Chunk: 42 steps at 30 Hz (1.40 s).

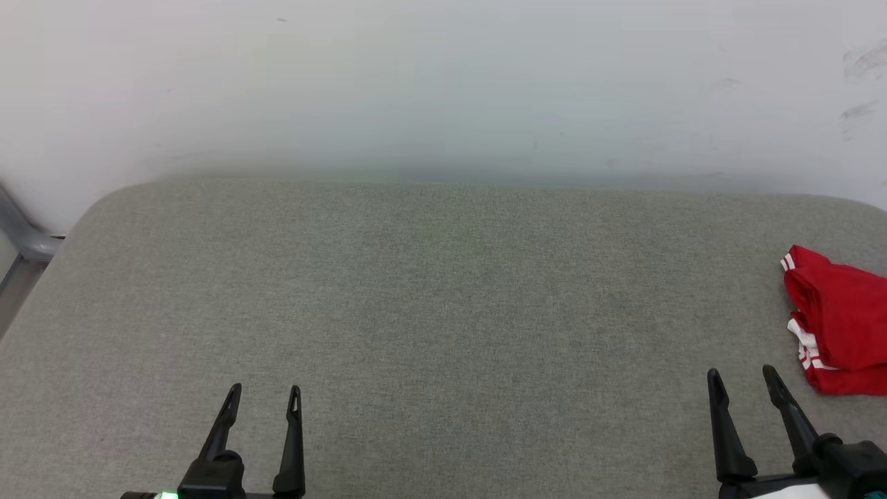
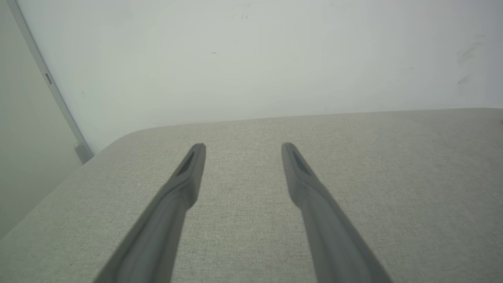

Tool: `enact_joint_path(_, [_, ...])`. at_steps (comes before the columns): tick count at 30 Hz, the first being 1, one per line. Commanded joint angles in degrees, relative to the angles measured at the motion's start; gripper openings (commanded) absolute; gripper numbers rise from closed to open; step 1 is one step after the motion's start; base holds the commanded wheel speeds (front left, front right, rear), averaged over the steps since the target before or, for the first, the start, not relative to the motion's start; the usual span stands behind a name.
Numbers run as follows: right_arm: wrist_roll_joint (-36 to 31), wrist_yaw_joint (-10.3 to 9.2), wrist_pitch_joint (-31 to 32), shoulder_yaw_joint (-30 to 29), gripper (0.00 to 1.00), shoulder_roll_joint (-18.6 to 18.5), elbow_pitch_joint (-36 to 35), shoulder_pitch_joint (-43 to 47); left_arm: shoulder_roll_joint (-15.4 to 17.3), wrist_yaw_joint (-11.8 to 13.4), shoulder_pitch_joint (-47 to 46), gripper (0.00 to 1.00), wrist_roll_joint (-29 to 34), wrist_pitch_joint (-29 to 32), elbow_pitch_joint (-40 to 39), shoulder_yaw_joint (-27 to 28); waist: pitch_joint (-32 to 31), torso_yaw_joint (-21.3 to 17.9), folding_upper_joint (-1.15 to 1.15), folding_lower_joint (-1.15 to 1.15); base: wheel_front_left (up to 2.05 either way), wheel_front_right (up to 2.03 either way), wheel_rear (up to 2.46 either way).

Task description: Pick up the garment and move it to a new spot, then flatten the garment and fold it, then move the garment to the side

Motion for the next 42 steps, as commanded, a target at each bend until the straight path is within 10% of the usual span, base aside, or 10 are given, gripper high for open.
enact_joint_path(1, [-0.20, -0.07, -0.23, -0.25, 1.00, 0.37, -0.51, 0.75, 0.20, -0.60, -0.28, 1.00, -0.32, -0.12, 0.24, 0.41, 0.00, -0.02, 0.00, 0.01, 0.00, 0.00, 0.00])
enact_joint_path(5, [-0.54, -0.07, -0.30, -0.46, 1.00, 0.53, -0.68, 1.06, -0.02, -0.96, -0.46, 1.00, -0.20, -0.12, 0.48, 0.66, 0.06, 0.01, 0.00, 0.01, 0.00, 0.00, 0.00])
enact_joint_path(6, [-0.09, 0.01, -0.09, -0.41, 0.00, 0.22, -0.24, 0.37, 0.00, -0.89, 0.01, 0.00, -0.18, 0.01, 0.57, 0.49, 0.05, 0.01, 0.00, 0.01, 0.00, 0.00, 0.00])
enact_joint_path(42, [33.93, -0.01, 7.31, -0.35, 0.00, -0.42, 5.53, -5.37, -0.57, -5.18, -5.78, 0.00, -36.00, 7.42, 6.61, 3.65, 0.55, -0.49, 0.00, 0.01, 0.00, 0.00, 0.00])
